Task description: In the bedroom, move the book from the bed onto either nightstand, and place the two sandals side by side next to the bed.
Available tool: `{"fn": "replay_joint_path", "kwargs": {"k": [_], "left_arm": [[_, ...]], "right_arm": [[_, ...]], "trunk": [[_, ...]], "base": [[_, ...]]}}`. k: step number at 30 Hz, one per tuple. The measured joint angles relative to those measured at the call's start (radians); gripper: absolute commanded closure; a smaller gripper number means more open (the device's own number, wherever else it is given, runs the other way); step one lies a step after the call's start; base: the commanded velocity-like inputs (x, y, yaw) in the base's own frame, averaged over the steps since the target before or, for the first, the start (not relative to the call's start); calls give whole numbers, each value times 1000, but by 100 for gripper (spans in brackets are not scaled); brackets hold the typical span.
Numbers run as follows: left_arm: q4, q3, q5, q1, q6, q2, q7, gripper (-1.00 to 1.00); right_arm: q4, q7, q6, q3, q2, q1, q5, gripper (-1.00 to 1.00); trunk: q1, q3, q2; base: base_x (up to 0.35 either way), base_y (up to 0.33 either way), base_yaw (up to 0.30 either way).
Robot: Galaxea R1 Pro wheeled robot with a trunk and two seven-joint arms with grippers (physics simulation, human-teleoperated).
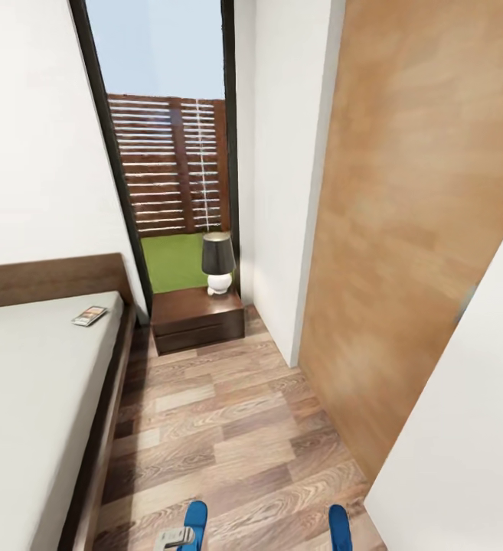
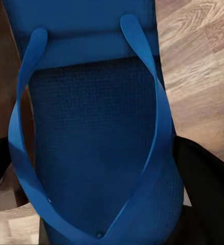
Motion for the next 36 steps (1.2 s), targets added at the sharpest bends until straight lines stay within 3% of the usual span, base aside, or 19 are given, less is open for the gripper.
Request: {"fn": "replay_joint_path", "kwargs": {"k": [2, 5, 21, 36], "left_arm": [[0, 0, 0, 0, 0, 0, -1, 100], [0, 0, 0, 0, 0, 0, -1, 100], [0, 1, 1, 0, 0, 0, 0, 100], [1, 0, 1, 0, 0, 0, 0, 100]], "right_arm": [[4, 0, 0, 1, 38, 0, 1, 100], [5, -1, 0, -3, 54, 0, 0, 100], [3, 1, -1, -5, 59, 0, -3, 100], [3, 1, 0, -4, 59, 0, 0, 100]], "trunk": [[0, 0, 0], [0, 0, 0], [0, 0, 0], [0, 0, 0]], "base": [[307, 0, 0], [303, 0, 0], [282, 0, 5], [267, 0, 238]]}}
